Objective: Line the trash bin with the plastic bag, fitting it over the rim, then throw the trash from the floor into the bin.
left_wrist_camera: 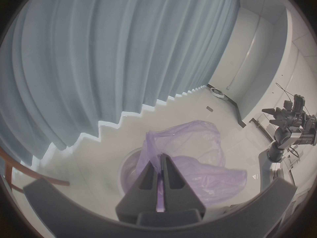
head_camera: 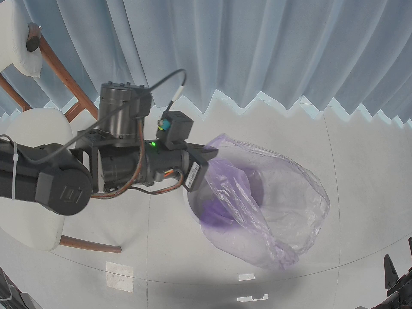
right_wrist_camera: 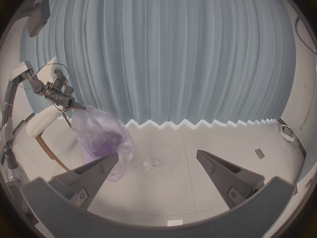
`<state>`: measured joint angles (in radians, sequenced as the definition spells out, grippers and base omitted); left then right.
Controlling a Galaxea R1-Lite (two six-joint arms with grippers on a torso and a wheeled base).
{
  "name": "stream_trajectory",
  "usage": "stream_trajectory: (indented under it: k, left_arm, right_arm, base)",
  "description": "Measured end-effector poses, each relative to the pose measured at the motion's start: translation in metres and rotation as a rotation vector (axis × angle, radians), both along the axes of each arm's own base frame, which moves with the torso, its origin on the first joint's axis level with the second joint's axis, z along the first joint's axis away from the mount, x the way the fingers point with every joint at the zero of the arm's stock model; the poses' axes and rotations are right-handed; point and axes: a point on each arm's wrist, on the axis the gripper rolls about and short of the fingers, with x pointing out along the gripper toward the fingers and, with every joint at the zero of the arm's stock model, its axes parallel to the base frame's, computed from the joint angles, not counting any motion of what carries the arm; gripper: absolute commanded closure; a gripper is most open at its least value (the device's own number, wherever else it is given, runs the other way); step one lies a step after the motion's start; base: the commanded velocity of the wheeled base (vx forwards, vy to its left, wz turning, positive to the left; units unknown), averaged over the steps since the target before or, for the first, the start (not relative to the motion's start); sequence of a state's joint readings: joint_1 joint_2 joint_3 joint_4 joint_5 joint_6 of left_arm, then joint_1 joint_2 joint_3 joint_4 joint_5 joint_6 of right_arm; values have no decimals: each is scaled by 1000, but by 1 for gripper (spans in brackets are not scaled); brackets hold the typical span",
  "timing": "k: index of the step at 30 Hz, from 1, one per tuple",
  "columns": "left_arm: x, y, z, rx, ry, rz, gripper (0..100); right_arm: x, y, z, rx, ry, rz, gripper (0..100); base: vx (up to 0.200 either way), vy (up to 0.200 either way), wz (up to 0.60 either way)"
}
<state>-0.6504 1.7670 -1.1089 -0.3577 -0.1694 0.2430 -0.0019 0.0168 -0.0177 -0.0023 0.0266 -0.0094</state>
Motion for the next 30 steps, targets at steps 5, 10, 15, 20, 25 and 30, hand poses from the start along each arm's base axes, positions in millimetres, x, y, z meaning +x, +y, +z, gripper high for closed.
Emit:
stream_trajectory:
  k: [5, 10, 15, 20, 25, 30]
  left_arm:
    - [18, 28, -3, -9, 17, 48, 100]
    - [27, 42, -1, -44, 37, 89, 100]
    - [27, 43, 0, -90, 65, 106, 100]
    - [27, 42, 1, -97, 62, 105, 100]
    - [27, 41, 0, -101, 55, 102, 100]
    - [25, 40, -3, -101, 52, 100, 100]
  right_arm:
    - [0, 0, 0, 0, 0, 7, 0]
    - [0, 0, 0, -13, -1, 15, 0]
    - [0, 0, 1, -2, -10, 23, 0]
    - [1, 0, 25, 30, -73, 61, 0]
    - [17, 1, 50, 162, 2, 146, 0]
    - [47, 6, 79, 316, 135, 242, 0]
  base:
    - [0, 0, 0]
    - [0, 0, 0]
    - [0, 0, 0]
    - [0, 0, 0]
    - [0, 0, 0]
    - [0, 0, 0]
